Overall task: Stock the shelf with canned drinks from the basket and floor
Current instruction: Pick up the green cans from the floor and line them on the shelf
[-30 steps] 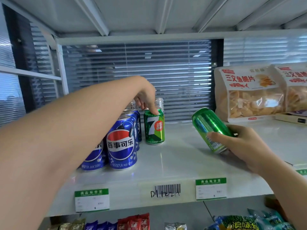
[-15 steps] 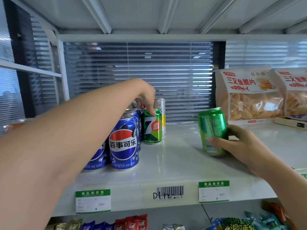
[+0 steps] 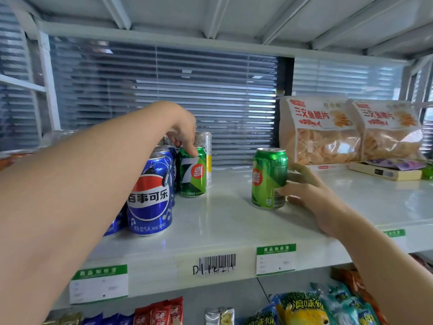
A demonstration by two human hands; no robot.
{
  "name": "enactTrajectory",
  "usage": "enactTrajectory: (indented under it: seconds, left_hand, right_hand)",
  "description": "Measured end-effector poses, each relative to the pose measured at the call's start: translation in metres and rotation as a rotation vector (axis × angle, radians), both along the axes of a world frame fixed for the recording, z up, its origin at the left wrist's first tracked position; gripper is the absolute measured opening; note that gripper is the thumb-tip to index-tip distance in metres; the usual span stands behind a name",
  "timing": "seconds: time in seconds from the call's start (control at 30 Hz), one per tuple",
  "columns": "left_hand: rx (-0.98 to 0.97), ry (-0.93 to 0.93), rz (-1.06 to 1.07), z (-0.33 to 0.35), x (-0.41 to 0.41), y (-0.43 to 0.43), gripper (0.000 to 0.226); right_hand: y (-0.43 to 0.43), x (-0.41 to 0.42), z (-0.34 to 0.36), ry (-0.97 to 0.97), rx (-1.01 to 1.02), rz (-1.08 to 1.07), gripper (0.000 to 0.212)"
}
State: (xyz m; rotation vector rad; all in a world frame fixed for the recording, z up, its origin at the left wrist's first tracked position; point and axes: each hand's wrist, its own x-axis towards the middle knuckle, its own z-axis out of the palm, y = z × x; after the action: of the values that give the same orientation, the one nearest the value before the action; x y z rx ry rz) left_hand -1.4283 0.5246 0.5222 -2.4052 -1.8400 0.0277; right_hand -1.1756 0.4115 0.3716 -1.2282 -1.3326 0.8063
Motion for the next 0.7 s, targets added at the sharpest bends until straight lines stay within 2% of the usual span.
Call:
enactTrajectory:
  seconds: [0.07,0.1,0.17,0.27,0.3,0.33,0.4,0.43,0.47,0.57,0.63,0.7]
  left_hand:
    - [-0.013,-0.036,-0.005,-0.001,-0.001,0.003,0.045]
    - [-0.018,-0.048,-0.007,-0.001,-0.001,0.004,0.045]
    - [-0.035,-0.058,-0.009,-0.002,-0.001,0.006,0.046]
    - [-0.062,-0.059,-0.003,0.000,0.000,0.007,0.052]
    - [-0.066,-0.058,-0.001,0.001,0.001,0.007,0.054]
    - [-0.066,-0.054,0.001,0.001,0.001,0.006,0.056]
    - [-0.066,-0.042,0.008,0.001,0.002,0.006,0.058]
    - [-0.069,-0.037,0.013,0.001,0.002,0.006,0.058]
    - [-0.075,-0.033,0.018,0.001,0.003,0.006,0.059]
    - [-0.079,-0.015,0.035,0.002,0.003,0.006,0.062]
    - [-0.069,-0.001,0.038,0.003,0.003,0.005,0.062]
    - [-0.074,-0.008,0.041,0.003,0.002,0.004,0.061]
  right_hand:
    - [0.000,-0.006,0.002,-0.169,-0.018,-0.080,0.112]
    - [0.000,-0.009,0.002,-0.246,-0.031,-0.106,0.116]
    - [0.002,-0.008,-0.001,-0.277,-0.019,-0.109,0.101]
    - [0.002,-0.005,-0.003,-0.081,-0.028,0.001,0.070]
    - [0.002,-0.004,-0.002,-0.055,-0.027,0.008,0.070]
    - [0.004,-0.005,-0.001,-0.095,-0.024,-0.017,0.079]
    - [0.007,-0.007,0.001,-0.289,-0.052,-0.108,0.108]
    - [0.008,-0.009,0.000,-0.353,-0.049,-0.138,0.112]
    - [0.010,-0.009,-0.001,-0.369,-0.033,-0.148,0.106]
    - [0.012,-0.004,-0.006,-0.301,-0.016,-0.071,0.068]
    - [0.009,-0.001,-0.004,-0.213,-0.039,-0.053,0.070]
    - [0.008,-0.003,0.002,-0.242,-0.087,-0.105,0.083]
